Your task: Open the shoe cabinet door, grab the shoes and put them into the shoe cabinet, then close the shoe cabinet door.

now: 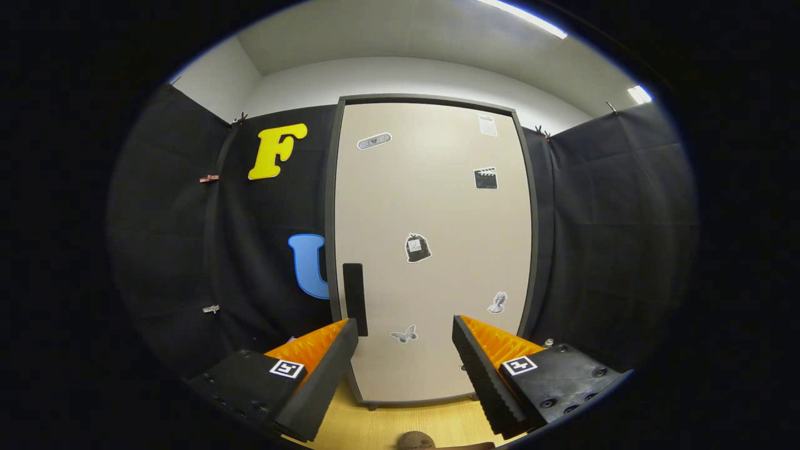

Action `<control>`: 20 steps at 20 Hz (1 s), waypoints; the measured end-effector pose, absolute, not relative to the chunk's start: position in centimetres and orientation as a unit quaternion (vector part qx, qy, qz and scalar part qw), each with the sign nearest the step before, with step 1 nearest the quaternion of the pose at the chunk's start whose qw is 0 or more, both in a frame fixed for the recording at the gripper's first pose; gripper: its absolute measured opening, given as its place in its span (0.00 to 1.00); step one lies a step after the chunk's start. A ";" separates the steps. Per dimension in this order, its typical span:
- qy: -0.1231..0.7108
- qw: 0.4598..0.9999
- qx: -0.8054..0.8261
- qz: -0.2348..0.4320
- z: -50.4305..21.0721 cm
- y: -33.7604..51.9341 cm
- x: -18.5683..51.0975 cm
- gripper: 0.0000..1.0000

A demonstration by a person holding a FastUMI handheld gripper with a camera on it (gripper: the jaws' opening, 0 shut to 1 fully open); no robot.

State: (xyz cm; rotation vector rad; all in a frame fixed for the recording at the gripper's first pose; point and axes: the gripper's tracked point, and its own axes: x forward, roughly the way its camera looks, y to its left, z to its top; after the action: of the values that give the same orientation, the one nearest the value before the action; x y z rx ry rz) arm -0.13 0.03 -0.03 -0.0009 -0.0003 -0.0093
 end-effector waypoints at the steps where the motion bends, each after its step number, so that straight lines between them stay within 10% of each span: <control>1: -0.001 1.000 0.000 -0.004 0.1 0.1 -0.2 0.99; 20: 0.046 0.999 0.011 0.020 -4.2 7.0 9.9 0.99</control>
State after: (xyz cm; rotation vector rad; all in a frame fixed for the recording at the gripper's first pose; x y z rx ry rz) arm 9.95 7.01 -4.18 0.0223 0.0928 0.0402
